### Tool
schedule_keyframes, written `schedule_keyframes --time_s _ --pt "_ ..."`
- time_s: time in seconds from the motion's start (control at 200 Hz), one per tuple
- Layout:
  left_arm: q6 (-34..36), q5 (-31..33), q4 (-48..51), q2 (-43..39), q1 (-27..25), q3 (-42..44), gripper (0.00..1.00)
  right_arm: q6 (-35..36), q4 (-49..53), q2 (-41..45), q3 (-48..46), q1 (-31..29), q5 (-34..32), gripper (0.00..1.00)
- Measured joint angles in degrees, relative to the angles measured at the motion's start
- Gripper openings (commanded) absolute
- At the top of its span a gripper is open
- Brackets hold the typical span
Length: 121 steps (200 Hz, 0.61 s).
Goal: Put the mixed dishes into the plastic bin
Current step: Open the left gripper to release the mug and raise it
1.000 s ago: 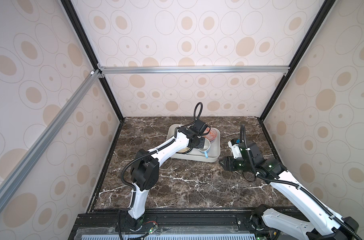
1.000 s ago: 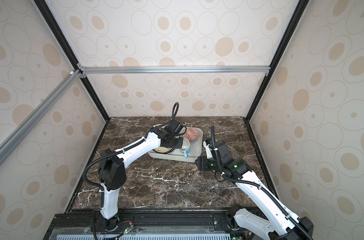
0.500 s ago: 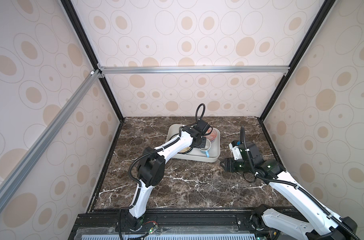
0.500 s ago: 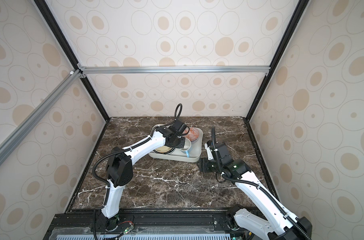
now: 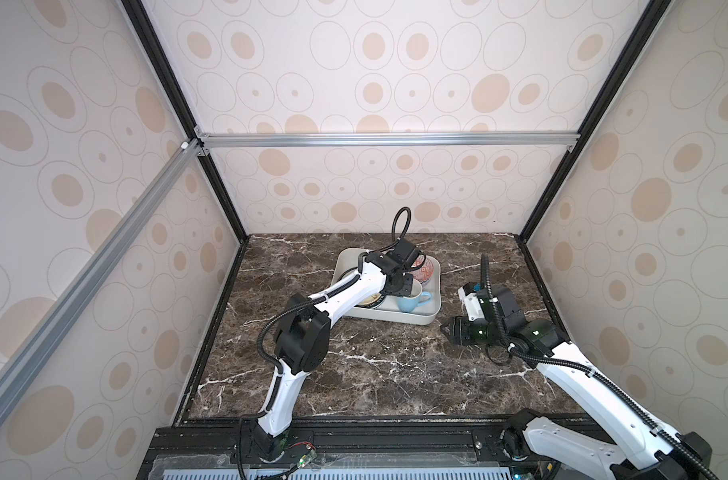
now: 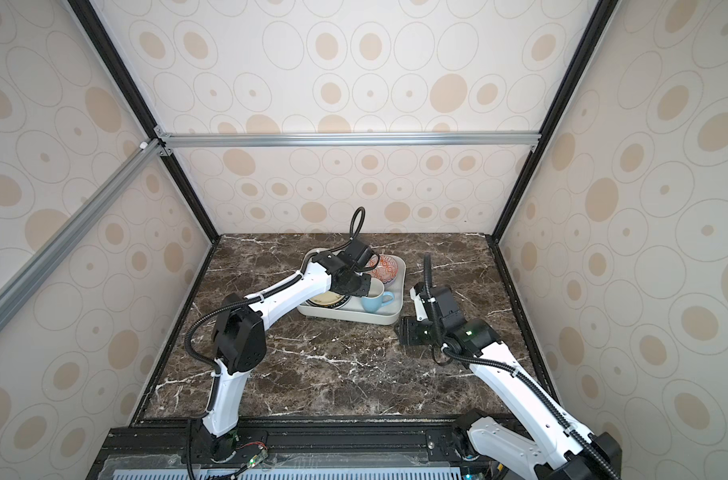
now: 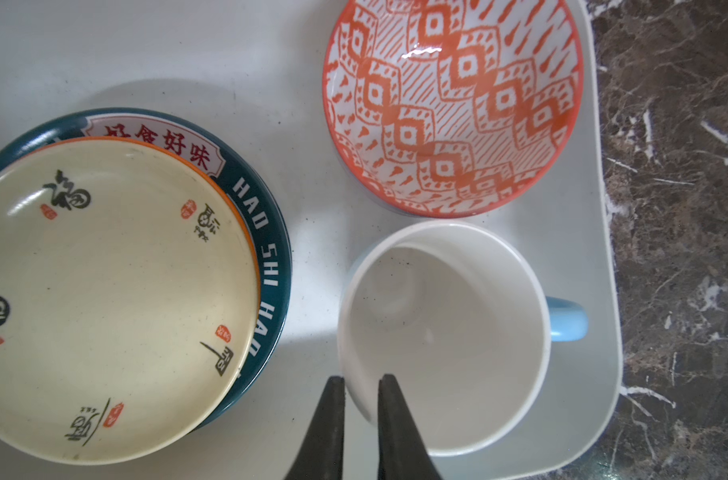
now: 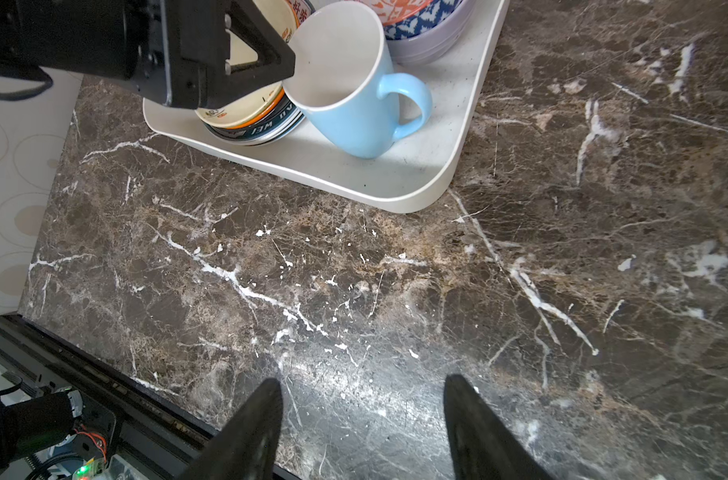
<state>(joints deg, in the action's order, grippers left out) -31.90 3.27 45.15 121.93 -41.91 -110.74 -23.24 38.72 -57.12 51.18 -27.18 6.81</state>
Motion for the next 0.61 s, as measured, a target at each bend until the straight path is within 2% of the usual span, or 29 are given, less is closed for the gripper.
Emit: schedule_keyframes --time_s 0.175,0.33,0.42,0.48,0.605 --pt "1.1 3.6 1.4 -3.2 0.1 0.1 0.37 -0.1 0.5 0.0 0.0 0.3 -0.4 0.66" --pt "2.6 7.0 0.2 -14.4 2.2 6.6 0.45 -0.2 0.8 0.0 0.0 0.3 -0.9 0.66" --pt "3.5 7.4 -2.5 -22.9 6.5 14.6 0.48 -0.4 1.0 0.0 0.1 0.3 -1.1 0.66" --pt "4.1 7.7 -4.2 -27.5 11.3 20.1 0.48 -0.5 1.2 0.0 0.3 0.3 -1.3 0.66" --pt "5.5 7.8 -7.0 -31.1 20.3 28.0 0.47 -0.8 1.8 -0.5 1.7 0.3 -2.0 0.66"
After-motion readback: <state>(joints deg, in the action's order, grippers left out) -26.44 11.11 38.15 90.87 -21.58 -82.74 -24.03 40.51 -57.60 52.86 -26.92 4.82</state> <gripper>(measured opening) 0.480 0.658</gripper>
